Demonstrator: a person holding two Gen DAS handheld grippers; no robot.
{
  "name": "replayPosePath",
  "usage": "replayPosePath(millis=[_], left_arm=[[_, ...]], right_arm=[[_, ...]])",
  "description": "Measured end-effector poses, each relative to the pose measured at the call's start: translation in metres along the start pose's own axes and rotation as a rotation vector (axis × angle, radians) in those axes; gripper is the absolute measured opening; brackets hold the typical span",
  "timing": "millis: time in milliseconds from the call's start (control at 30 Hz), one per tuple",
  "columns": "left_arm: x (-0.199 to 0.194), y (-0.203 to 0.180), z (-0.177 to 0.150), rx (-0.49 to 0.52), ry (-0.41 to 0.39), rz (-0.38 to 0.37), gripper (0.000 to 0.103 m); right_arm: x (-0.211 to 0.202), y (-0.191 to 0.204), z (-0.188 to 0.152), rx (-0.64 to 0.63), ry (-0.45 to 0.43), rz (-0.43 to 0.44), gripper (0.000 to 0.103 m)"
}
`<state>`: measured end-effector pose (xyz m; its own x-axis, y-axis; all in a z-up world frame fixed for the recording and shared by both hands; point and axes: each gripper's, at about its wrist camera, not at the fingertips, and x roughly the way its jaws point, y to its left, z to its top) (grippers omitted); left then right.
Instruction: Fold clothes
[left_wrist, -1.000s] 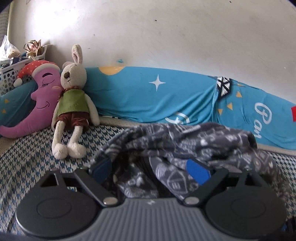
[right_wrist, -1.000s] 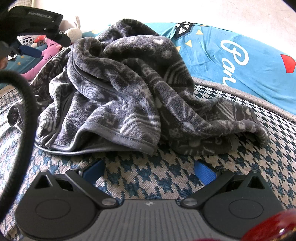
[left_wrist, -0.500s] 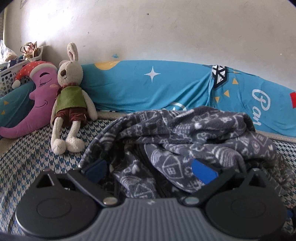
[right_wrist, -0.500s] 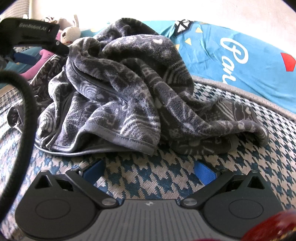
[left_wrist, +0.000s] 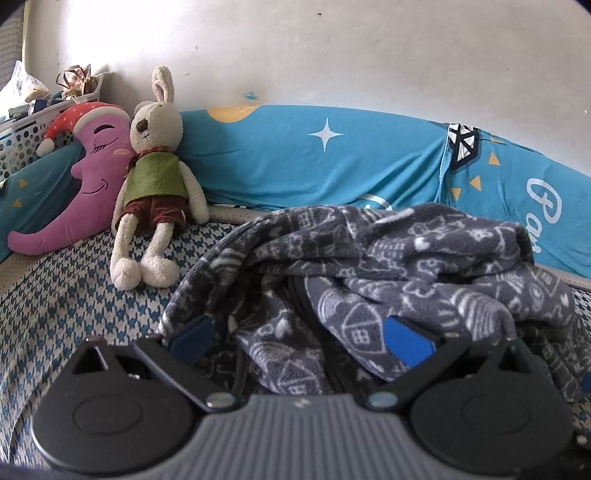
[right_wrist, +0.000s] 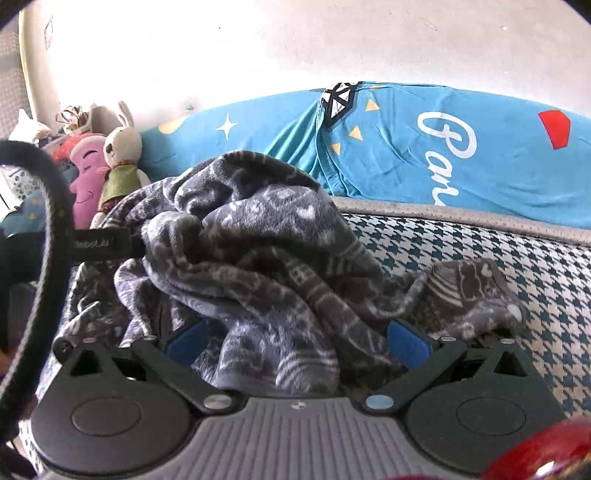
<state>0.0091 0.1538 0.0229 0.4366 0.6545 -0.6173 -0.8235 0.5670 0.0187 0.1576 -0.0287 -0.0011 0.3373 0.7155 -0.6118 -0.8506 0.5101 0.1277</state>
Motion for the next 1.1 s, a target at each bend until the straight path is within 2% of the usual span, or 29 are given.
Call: replayPosePath(millis=[267, 500, 567, 633, 700, 767, 833, 900, 933, 1100], left_arm=[[0.007, -0.003, -0.002, -0.011, 0.02, 0.018, 0.103], [0.01, -0.006, -0.003, -0.001, 0.022, 0.03, 0.103], [0.011, -0.006, -0.004, 0.0, 0.023, 0.032, 0.103], [0.011, -0.006, -0.004, -0.004, 0.023, 0.029, 0.103], [0.011, -0.006, -0.004, -0.004, 0.021, 0.028, 0.103], [0.01, -0.007, -0.004, -0.005, 0.019, 0.028, 0.103], [0.01, -0.007, -0.004, -0.007, 0.016, 0.029, 0.103], [0.009, -0.008, -0.004, -0.01, 0.011, 0.03, 0.103], [0.009, -0.008, -0.004, -0.01, 0.009, 0.03, 0.103], [0.007, -0.014, -0.005, -0.008, 0.005, 0.024, 0.103]], right_arm=[[0.034, 0.011, -0.001, -0.003, 0.1, 0.016, 0.103], [0.055, 0.02, -0.005, -0.007, 0.137, -0.021, 0.103], [0.057, 0.021, -0.004, -0.005, 0.139, -0.046, 0.097], [0.057, 0.021, -0.003, -0.003, 0.139, -0.07, 0.082], [0.057, 0.02, -0.002, 0.002, 0.136, -0.087, 0.073], [0.055, 0.017, -0.001, 0.022, 0.125, -0.085, 0.064], [0.052, 0.013, 0.0, 0.043, 0.112, -0.071, 0.046], [0.048, 0.01, 0.002, 0.071, 0.099, -0.042, 0.036], [0.046, 0.009, 0.003, 0.081, 0.09, -0.035, 0.032], [0.032, 0.007, 0.012, 0.112, 0.006, -0.021, 0.025]])
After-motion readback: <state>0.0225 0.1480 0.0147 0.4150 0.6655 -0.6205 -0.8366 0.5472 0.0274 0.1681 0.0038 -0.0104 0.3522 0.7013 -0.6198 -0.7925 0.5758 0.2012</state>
